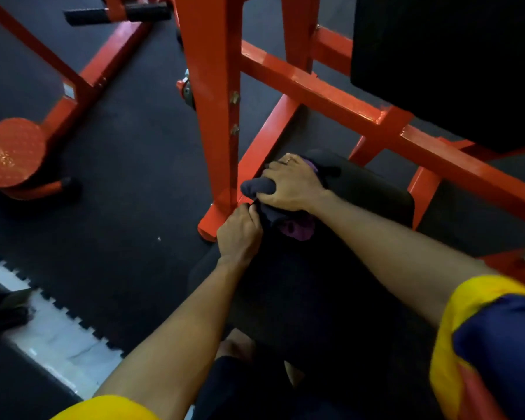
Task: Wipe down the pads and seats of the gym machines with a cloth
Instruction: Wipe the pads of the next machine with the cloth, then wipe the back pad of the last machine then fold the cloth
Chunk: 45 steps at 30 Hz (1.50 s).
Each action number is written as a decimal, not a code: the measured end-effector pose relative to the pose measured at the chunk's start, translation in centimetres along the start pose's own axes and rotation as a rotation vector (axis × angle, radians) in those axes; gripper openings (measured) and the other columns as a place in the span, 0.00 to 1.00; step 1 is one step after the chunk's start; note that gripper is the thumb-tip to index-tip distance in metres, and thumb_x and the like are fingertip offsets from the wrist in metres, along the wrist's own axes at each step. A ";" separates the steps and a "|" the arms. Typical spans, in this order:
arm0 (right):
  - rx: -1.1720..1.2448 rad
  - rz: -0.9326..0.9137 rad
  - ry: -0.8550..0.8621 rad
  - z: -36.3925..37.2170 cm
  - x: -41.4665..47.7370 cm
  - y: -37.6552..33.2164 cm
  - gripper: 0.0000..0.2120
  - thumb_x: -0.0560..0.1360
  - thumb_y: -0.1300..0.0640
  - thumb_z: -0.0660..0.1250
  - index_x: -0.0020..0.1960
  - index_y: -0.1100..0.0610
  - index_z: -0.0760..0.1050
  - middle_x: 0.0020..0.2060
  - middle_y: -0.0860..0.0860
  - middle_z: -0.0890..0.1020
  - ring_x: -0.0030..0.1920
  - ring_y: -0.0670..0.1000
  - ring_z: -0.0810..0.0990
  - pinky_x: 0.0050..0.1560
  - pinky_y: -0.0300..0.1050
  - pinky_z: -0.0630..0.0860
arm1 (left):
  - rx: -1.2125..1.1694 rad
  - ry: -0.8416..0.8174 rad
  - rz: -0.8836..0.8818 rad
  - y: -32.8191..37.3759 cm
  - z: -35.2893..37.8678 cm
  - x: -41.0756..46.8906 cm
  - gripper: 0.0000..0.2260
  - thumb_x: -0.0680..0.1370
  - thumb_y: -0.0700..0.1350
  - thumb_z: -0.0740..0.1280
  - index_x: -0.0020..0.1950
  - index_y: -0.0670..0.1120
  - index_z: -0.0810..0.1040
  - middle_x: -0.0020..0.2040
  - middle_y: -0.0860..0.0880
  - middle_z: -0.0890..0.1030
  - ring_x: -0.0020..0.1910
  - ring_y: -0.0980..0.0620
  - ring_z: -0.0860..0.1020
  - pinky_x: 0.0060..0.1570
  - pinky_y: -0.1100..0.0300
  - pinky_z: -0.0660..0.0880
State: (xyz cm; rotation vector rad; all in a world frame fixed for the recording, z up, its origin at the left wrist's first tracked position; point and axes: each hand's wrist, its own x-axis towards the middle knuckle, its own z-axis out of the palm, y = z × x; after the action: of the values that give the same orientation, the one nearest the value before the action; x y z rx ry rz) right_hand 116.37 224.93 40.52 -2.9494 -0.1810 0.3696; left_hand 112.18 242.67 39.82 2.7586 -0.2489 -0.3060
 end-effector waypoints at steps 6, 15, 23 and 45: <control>-0.084 0.214 -0.032 0.0 1.7 0.2 0.31 0.73 0.30 0.57 0.60 0.52 0.82 0.58 0.55 0.83 0.64 0.61 0.76 0.77 0.57 0.55 | 0.018 -0.089 -0.165 -3.3 -1.3 -2.7 0.19 0.86 0.54 0.51 0.54 0.45 0.77 0.55 0.41 0.83 0.53 0.34 0.80 0.50 0.45 0.73; 0.070 0.132 0.075 2.0 -2.5 -3.9 0.32 0.71 0.33 0.58 0.67 0.50 0.78 0.66 0.51 0.77 0.72 0.57 0.69 0.80 0.59 0.49 | -0.048 -0.106 -0.156 -7.8 -3.2 -6.0 0.17 0.86 0.53 0.51 0.54 0.46 0.76 0.55 0.41 0.83 0.53 0.35 0.80 0.51 0.45 0.72; 0.239 0.319 0.264 5.6 -5.9 -14.5 0.28 0.72 0.43 0.69 0.69 0.55 0.77 0.69 0.53 0.76 0.79 0.61 0.60 0.80 0.61 0.47 | -0.385 -0.231 -0.226 -13.3 -3.2 -7.7 0.21 0.86 0.54 0.49 0.57 0.44 0.77 0.58 0.38 0.81 0.58 0.35 0.78 0.55 0.45 0.71; 1.173 0.704 0.256 -0.1 -12.4 -26.3 0.34 0.74 0.49 0.73 0.77 0.43 0.63 0.73 0.53 0.66 0.71 0.54 0.72 0.73 0.57 0.70 | -0.805 -0.766 -0.005 -15.1 -16.7 -4.3 0.10 0.80 0.31 0.57 0.56 0.43 0.72 0.41 0.48 0.75 0.37 0.55 0.71 0.31 0.67 0.70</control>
State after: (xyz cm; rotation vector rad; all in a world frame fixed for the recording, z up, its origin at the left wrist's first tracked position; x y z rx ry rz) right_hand 101.87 248.96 48.16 -1.7601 0.8239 0.0886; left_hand 114.09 262.96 50.35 1.7522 -0.2313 -1.1665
